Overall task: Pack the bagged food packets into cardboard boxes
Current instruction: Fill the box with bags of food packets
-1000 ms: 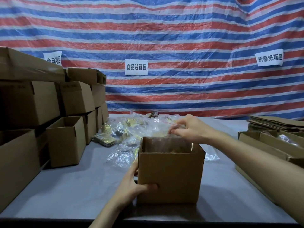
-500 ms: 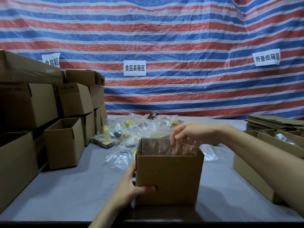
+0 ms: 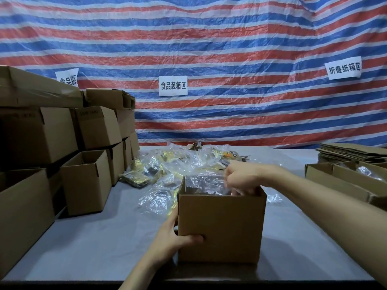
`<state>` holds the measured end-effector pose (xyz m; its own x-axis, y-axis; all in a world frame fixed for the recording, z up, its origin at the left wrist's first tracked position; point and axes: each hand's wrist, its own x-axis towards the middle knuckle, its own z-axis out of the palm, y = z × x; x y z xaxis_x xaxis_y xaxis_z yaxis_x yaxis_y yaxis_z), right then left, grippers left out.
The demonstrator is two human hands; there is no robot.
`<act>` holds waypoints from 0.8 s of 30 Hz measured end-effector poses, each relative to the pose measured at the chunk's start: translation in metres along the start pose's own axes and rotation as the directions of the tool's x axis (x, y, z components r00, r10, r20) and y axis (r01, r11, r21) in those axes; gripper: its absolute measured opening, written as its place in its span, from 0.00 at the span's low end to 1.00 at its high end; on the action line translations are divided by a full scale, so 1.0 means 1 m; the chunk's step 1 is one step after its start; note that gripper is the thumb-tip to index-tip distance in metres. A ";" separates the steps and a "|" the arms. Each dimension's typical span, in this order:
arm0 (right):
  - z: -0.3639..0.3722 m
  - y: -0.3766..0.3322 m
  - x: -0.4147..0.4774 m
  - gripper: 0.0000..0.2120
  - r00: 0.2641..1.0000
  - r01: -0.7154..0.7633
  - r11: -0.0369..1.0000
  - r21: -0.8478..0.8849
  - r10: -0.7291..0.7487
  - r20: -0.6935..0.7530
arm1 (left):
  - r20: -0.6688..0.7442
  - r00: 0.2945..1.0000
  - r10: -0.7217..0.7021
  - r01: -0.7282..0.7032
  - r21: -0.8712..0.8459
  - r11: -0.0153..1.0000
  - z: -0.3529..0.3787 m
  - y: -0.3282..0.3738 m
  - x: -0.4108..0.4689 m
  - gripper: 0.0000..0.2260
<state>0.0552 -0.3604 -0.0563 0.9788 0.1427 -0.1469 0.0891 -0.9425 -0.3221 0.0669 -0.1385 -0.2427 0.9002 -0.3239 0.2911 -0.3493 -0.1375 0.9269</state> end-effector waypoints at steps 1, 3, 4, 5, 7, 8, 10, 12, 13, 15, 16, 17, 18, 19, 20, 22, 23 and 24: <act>0.003 0.000 0.002 0.12 0.999 -0.002 1.000 -0.022 0.002 -0.035 | 0.000 1.000 -0.003 0.003 -0.005 1.000 0.001 0.001 0.000 0.41; 0.009 -0.001 0.004 0.13 0.996 -0.009 0.998 -0.054 0.004 -0.093 | -0.003 1.000 -0.007 0.007 -0.018 1.000 0.002 0.002 0.000 0.41; 0.010 -0.003 0.005 0.11 0.994 -0.014 0.997 -0.076 0.005 -0.114 | -0.004 1.000 -0.005 0.005 -0.023 1.000 0.002 0.003 0.000 0.41; 0.012 -0.004 0.005 0.10 0.991 -0.024 0.995 -0.101 0.010 -0.134 | -0.005 1.000 -0.003 0.003 -0.024 1.000 0.002 0.003 0.000 0.41; 0.013 -0.008 0.003 0.07 0.982 -0.050 0.980 -0.190 0.013 -0.190 | -0.005 1.000 0.001 -0.001 -0.023 1.000 0.002 0.004 -0.001 0.40; 0.013 -0.011 0.000 0.06 0.970 -0.066 0.961 -0.270 -0.002 -0.242 | -0.006 1.000 0.001 -0.001 -0.024 1.000 0.002 0.004 -0.001 0.39; 0.013 -0.016 -0.004 0.07 0.927 -0.101 0.897 -0.429 -0.072 -0.368 | -0.012 1.000 0.000 0.000 -0.029 1.000 0.002 0.003 -0.001 0.38; 0.013 -0.019 -0.004 0.09 0.878 -0.068 0.867 -0.494 -0.183 -0.442 | -0.020 1.000 -0.001 0.000 -0.031 1.000 0.002 0.003 -0.001 0.38; 0.012 -0.019 -0.003 0.07 0.870 0.011 0.885 -0.466 -0.238 -0.432 | -0.020 1.000 0.001 -0.001 -0.032 0.999 0.002 0.003 -0.001 0.38; 0.012 -0.020 0.000 0.02 0.901 0.219 0.941 -0.259 -0.296 -0.317 | -0.020 1.000 0.001 -0.002 -0.028 1.000 0.002 0.003 -0.001 0.38; 0.013 -0.022 0.002 0.06 0.923 0.280 0.949 -0.145 -0.308 -0.229 | -0.022 1.000 -0.001 0.000 -0.023 1.000 0.002 0.003 -0.001 0.38; 0.015 -0.024 0.005 0.11 0.941 0.298 0.952 -0.073 -0.306 -0.143 | -0.024 1.000 -0.001 0.001 -0.019 1.000 0.002 0.003 -0.001 0.38; 0.017 -0.025 0.007 0.15 0.959 0.275 0.961 -0.042 -0.277 -0.063 | -0.025 1.000 0.000 0.000 -0.020 1.000 0.002 0.003 0.000 0.38; 0.020 -0.025 0.010 0.21 0.974 0.227 0.973 -0.028 -0.227 0.014 | -0.026 1.000 0.001 -0.001 -0.020 1.000 0.002 0.003 0.000 0.39; 0.021 -0.023 0.012 0.26 0.983 0.152 0.988 -0.009 -0.151 0.103 | -0.027 1.000 0.002 -0.002 -0.016 1.000 0.001 0.003 -0.001 0.39; 0.019 -0.017 0.017 0.33 0.949 -0.021 0.995 0.102 -0.012 0.315 | -0.029 1.000 0.003 -0.003 -0.005 1.000 0.001 0.001 0.000 0.39; 0.016 -0.014 0.018 0.34 0.917 -0.102 0.981 0.164 0.029 0.398 | -0.026 1.000 0.000 0.000 -0.004 1.000 0.000 0.001 0.000 0.39; 0.013 -0.013 0.018 0.34 0.895 -0.167 0.964 0.204 0.062 0.441 | -0.021 1.000 -0.006 0.006 -0.005 1.000 0.000 0.000 0.001 0.38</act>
<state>0.0697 -0.3415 -0.0673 0.8007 0.2026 -0.5638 -0.1156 -0.8711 -0.4773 0.0679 -0.1386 -0.2428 0.9076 -0.3035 0.2900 -0.3423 -0.1351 0.9298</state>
